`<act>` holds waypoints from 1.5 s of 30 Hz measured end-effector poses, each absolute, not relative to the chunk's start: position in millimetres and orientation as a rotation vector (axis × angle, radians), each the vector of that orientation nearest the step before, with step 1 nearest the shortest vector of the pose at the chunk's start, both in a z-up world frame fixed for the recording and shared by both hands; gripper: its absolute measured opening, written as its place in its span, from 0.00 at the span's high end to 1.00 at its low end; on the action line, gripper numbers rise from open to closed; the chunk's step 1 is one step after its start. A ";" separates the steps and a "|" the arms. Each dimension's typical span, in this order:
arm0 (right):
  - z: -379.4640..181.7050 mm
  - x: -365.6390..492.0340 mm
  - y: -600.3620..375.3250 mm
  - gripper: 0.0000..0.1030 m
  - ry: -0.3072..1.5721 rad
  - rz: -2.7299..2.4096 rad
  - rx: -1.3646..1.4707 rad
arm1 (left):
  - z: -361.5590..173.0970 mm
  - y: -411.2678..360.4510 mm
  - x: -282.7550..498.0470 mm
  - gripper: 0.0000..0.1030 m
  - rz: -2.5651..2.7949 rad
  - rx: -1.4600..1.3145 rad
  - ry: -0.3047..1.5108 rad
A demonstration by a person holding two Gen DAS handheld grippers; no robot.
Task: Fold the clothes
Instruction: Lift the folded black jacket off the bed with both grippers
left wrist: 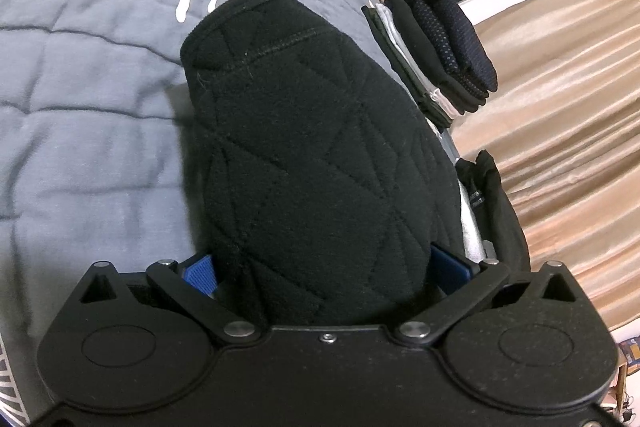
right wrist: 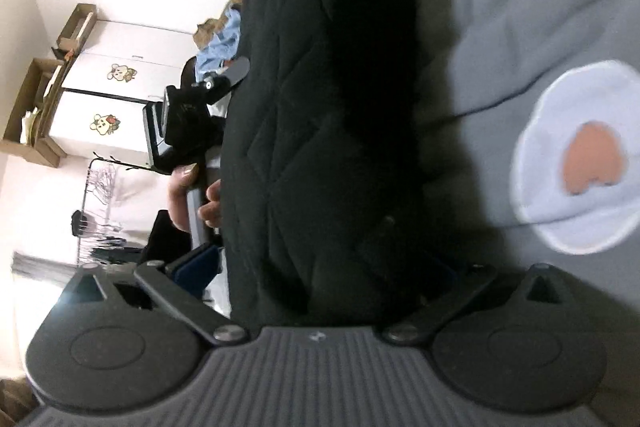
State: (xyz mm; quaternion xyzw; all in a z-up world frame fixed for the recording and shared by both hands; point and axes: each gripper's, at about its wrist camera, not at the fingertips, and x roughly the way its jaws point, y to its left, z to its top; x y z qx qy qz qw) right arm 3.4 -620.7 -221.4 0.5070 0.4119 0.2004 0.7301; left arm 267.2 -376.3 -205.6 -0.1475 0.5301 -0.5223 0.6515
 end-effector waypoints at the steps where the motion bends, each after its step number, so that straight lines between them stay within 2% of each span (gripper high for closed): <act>1: -221.3 7.1 -617.4 0.00 0.920 0.451 1.106 | -206.0 -375.7 267.6 0.00 -1.185 -0.336 1.205; 12: -225.6 15.9 -606.9 0.00 0.921 0.401 1.113 | -205.3 -389.6 270.0 0.04 -1.215 -0.302 1.192; 13: -225.1 15.7 -605.1 0.00 0.917 0.392 1.110 | -204.9 -391.5 267.8 0.09 -1.218 -0.298 1.176; 15: -222.8 12.8 -600.5 0.04 0.900 0.370 1.103 | -201.0 -392.1 261.7 0.34 -1.239 -0.282 1.136; 16: -223.8 9.8 -600.1 0.14 0.885 0.371 1.130 | -196.9 -390.8 258.0 0.40 -1.242 -0.271 1.108; 17: -224.8 6.8 -599.7 0.29 0.870 0.373 1.157 | -191.7 -389.0 254.7 0.52 -1.247 -0.258 1.080; 18: -225.7 3.6 -599.3 0.37 0.854 0.374 1.182 | -186.3 -387.2 251.4 0.59 -1.251 -0.245 1.052; 20: -225.8 -5.4 -599.1 0.41 0.808 0.383 1.210 | -176.2 -384.2 246.8 0.63 -1.258 -0.234 1.028; 24: -212.6 -16.9 -593.1 0.46 0.748 0.418 1.212 | -151.8 -380.5 234.4 0.66 -1.272 -0.223 0.970; 35: -154.6 -53.8 -612.8 0.46 0.668 0.459 1.148 | -81.2 -386.5 173.7 0.66 -1.320 -0.219 0.822; 45: -120.5 -108.5 -670.5 0.46 0.656 0.412 1.067 | -55.6 -425.7 102.2 0.65 -1.335 -0.229 0.760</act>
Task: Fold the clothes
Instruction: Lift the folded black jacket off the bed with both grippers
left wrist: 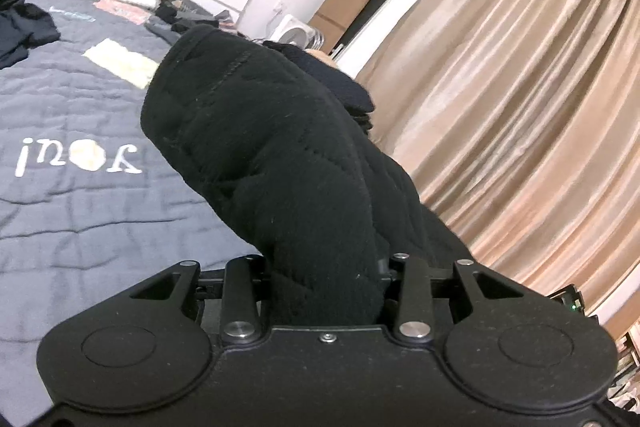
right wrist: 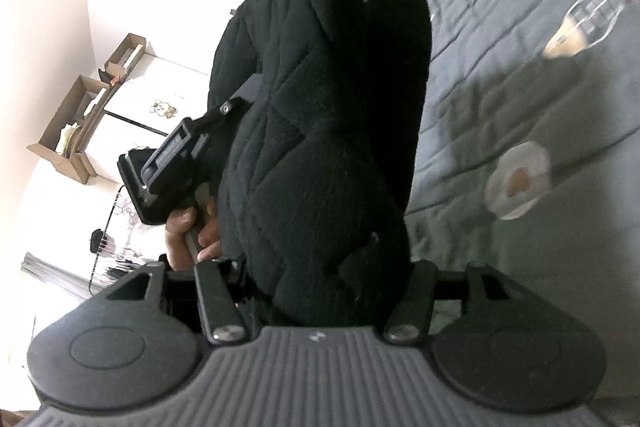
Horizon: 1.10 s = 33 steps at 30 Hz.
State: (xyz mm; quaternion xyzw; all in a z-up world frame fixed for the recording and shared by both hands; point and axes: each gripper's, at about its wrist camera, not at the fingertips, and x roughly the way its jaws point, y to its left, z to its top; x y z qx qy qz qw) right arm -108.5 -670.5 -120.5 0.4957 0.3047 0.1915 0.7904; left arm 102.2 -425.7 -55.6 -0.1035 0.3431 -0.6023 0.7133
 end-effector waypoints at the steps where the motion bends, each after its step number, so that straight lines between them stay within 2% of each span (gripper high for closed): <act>1: -118.7 -115.5 -677.3 0.46 0.653 0.406 1.061 | -54.2 -429.5 96.1 0.65 -1.337 -0.234 0.755; 25: -76.0 -205.2 -804.8 0.46 0.612 0.289 0.948 | -36.2 -523.7 -2.7 0.65 -1.398 -0.359 0.617; 33: -69.4 -222.7 -868.6 0.46 0.631 0.282 0.917 | -25.6 -580.5 -32.5 0.65 -1.390 -0.364 0.596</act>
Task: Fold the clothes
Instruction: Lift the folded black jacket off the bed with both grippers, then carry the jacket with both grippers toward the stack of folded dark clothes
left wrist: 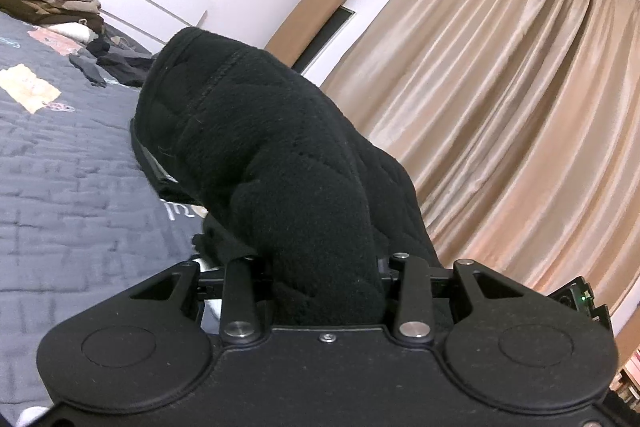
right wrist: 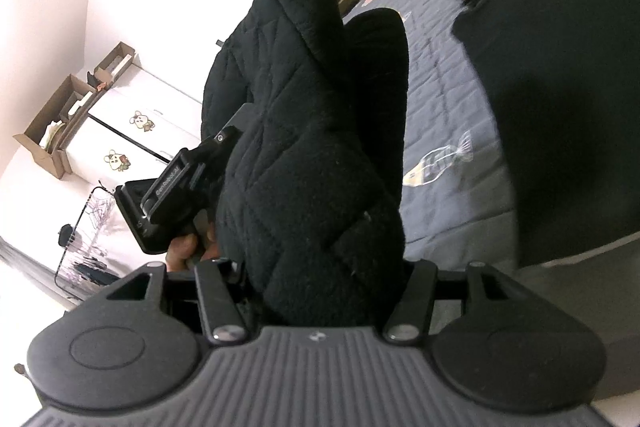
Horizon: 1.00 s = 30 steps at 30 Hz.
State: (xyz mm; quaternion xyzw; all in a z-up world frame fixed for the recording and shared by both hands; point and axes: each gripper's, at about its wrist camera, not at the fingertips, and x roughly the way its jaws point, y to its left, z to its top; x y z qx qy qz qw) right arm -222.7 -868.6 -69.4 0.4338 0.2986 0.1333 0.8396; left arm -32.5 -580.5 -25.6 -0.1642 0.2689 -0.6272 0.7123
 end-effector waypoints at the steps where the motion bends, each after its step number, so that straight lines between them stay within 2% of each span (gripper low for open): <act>1: -69.0 -223.9 -876.3 0.46 0.635 0.282 0.914 | -24.5 -590.6 -34.5 0.65 -1.387 -0.360 0.598; 13: -72.2 -222.3 -987.2 0.46 0.681 0.266 0.908 | -32.1 -700.9 -38.9 0.65 -1.362 -0.340 0.666; 30: -130.5 -206.3 -1065.4 0.45 0.710 0.176 0.966 | -92.7 -817.9 -10.8 0.64 -1.327 -0.249 0.826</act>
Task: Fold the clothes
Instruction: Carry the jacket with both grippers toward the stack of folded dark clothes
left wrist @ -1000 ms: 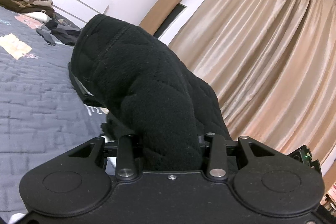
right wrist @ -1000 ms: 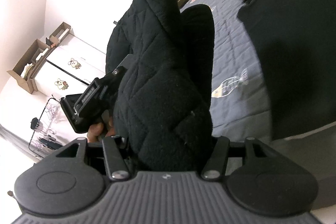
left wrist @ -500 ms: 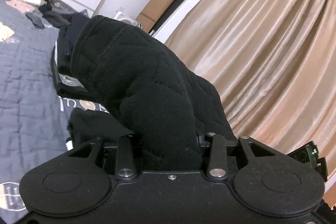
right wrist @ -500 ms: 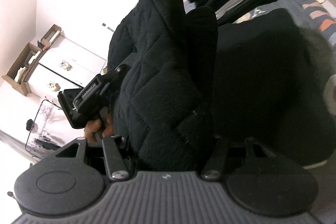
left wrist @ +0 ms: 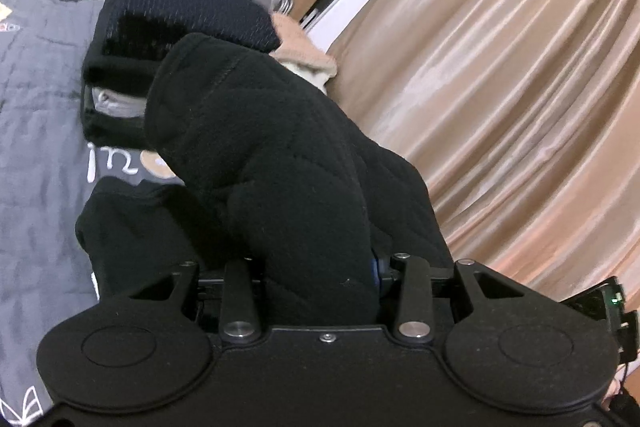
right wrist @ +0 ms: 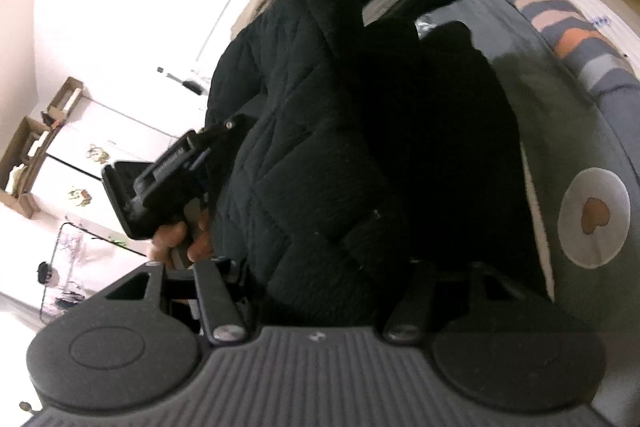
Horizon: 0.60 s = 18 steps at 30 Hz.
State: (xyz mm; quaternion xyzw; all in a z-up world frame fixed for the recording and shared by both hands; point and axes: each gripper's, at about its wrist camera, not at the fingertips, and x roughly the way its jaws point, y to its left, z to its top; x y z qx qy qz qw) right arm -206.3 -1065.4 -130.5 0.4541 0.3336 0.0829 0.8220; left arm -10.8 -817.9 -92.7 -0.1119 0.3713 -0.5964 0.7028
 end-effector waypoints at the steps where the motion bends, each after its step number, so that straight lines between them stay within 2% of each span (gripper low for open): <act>1: -134.0 -205.8 -1065.2 0.44 0.711 0.172 0.962 | -97.3 -819.5 -8.7 0.64 -1.325 -0.245 0.838; 5: -147.5 -204.4 -1064.7 0.39 0.713 0.157 0.942 | -112.2 -819.1 -0.4 0.60 -1.323 -0.254 0.871; 9: -135.1 -221.6 -1065.1 0.31 0.708 0.136 0.893 | -115.0 -813.4 5.4 0.44 -1.295 -0.291 0.904; 15: -98.6 -274.5 -1079.6 0.29 0.618 0.028 0.817 | -99.6 -784.6 9.0 0.42 -1.272 -0.275 0.910; 18: -80.7 -300.1 -1086.6 0.29 0.571 -0.023 0.780 | -86.6 -756.7 5.9 0.39 -1.236 -0.277 0.832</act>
